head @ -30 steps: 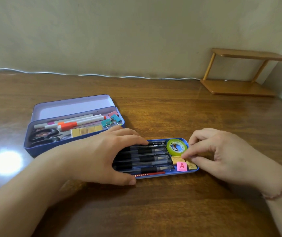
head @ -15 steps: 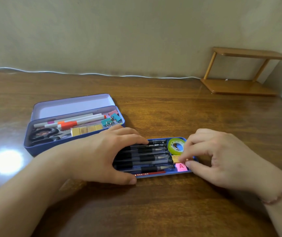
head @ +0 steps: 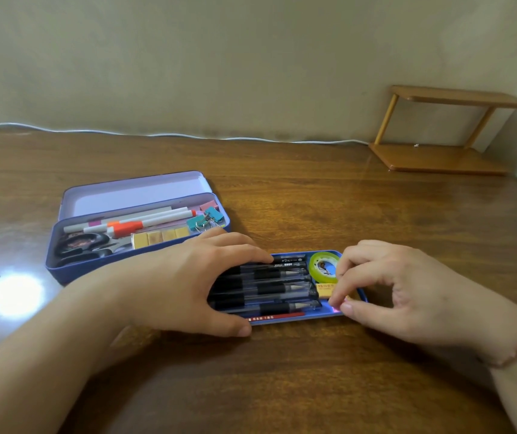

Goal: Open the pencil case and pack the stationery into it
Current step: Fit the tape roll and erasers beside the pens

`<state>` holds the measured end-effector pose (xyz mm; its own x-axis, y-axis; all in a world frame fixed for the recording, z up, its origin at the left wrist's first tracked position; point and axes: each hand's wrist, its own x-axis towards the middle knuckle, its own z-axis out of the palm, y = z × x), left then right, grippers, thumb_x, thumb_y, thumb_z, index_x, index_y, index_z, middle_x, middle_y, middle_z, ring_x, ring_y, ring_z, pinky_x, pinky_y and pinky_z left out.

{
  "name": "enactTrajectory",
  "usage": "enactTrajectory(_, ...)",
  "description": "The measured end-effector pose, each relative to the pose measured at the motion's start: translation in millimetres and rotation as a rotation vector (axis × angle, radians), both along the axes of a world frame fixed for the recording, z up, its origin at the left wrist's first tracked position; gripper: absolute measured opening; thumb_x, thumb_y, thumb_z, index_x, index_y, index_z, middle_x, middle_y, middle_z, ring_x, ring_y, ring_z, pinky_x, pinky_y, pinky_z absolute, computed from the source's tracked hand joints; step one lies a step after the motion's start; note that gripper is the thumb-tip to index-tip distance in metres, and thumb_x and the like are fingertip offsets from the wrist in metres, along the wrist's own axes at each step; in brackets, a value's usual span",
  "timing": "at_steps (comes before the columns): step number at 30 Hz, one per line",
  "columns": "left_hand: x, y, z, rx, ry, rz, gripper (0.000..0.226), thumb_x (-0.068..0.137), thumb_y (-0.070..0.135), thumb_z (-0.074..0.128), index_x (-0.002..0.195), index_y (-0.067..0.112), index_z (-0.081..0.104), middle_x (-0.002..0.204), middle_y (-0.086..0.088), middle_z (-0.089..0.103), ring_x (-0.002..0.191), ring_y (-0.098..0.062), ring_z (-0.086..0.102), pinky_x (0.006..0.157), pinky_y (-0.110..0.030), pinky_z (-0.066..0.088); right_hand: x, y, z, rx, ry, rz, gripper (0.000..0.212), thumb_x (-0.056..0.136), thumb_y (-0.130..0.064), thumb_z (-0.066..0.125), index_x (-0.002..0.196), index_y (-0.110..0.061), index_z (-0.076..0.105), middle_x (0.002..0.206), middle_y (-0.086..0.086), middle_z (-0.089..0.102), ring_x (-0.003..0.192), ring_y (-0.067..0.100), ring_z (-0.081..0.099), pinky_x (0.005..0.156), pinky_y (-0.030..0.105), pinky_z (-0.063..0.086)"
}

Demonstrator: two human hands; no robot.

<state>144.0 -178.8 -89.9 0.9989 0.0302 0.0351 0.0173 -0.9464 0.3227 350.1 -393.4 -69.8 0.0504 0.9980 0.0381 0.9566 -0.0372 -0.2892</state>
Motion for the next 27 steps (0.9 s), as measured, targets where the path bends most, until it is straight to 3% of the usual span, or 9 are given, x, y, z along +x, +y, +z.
enactTrajectory(7, 0.0, -0.5, 0.9, -0.003, -0.002, 0.002, 0.082, 0.07, 0.073, 0.064, 0.14, 0.048, 0.031, 0.136, 0.031, 0.035, 0.131, 0.004, 0.031, 0.109, -0.028, 0.038, 13.8, -3.3, 1.2, 0.132, 0.092, -0.059, 0.014, 0.078, -0.046, 0.061, 0.09, -0.04, 0.065, 0.087, -0.014, 0.063, 0.082, 0.016, 0.06, 0.066, 0.039, 0.051)
enactTrajectory(10, -0.3, -0.5, 0.9, 0.002, -0.002, 0.0, 0.082, 0.07, 0.074, 0.063, 0.141, 0.048, 0.03, 0.136, 0.031, 0.035, 0.131, 0.005, 0.031, 0.109, -0.027, 0.038, 10.8, -0.3, -3.8, 0.093, 0.136, -0.042, 0.021, 0.082, -0.041, 0.062, 0.102, -0.042, 0.069, 0.097, -0.016, 0.062, 0.088, 0.011, 0.06, 0.071, 0.03, 0.05)
enactTrajectory(13, -0.1, -0.8, 1.3, 0.004, 0.001, 0.001, 0.083, 0.071, 0.073, 0.064, 0.141, 0.048, 0.029, 0.136, 0.032, 0.034, 0.131, 0.006, 0.03, 0.109, -0.027, 0.038, 5.6, 2.8, -9.1, 0.066, 0.117, -0.037, 0.026, 0.084, -0.041, 0.061, 0.109, -0.045, 0.068, 0.1, -0.019, 0.057, 0.094, 0.005, 0.059, 0.074, 0.031, 0.05)
enactTrajectory(22, 0.3, -0.5, 0.8, 0.007, -0.005, -0.001, 0.082, 0.07, 0.074, 0.063, 0.14, 0.049, 0.029, 0.135, 0.033, 0.033, 0.131, 0.005, 0.03, 0.11, -0.027, 0.037, 3.7, 8.4, -12.5, 0.081, 0.098, -0.078, 0.02, 0.082, -0.039, 0.059, 0.095, -0.045, 0.073, 0.09, -0.019, 0.059, 0.089, 0.006, 0.061, 0.071, 0.035, 0.052)
enactTrajectory(27, 0.4, -0.8, 1.7, -0.002, -0.004, 0.003, 0.083, 0.07, 0.072, 0.065, 0.141, 0.047, 0.03, 0.136, 0.033, 0.033, 0.131, 0.006, 0.029, 0.11, -0.026, 0.036, 7.4, 8.3, -10.5, 0.068, 0.053, -0.071, 0.022, 0.083, -0.041, 0.057, 0.099, -0.05, 0.07, 0.097, -0.024, 0.058, 0.101, 0.004, 0.058, 0.076, 0.034, 0.053)
